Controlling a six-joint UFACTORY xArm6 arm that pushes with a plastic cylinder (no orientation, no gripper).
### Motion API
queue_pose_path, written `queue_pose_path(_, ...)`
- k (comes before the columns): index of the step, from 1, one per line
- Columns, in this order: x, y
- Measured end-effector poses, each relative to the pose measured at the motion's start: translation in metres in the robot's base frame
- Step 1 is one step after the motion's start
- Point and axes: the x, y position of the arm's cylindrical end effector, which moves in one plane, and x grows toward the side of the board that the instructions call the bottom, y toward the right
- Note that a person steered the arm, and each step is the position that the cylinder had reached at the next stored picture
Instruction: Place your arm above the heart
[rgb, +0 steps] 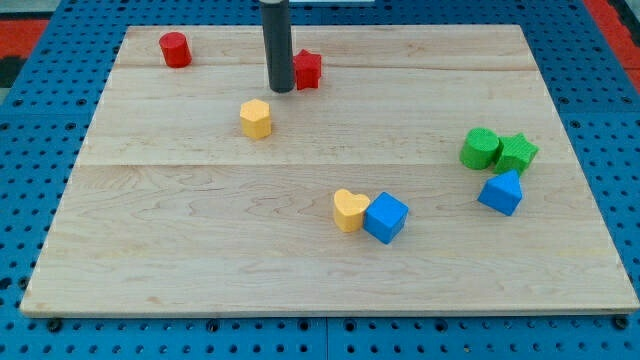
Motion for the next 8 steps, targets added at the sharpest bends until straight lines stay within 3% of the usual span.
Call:
queue_pose_path(1,-0.005,0.030)
queue_pose_path(3,-0.034,0.024)
queue_pose_path(6,-0.034,0.017)
queue_pose_path(8,0.068,0.059)
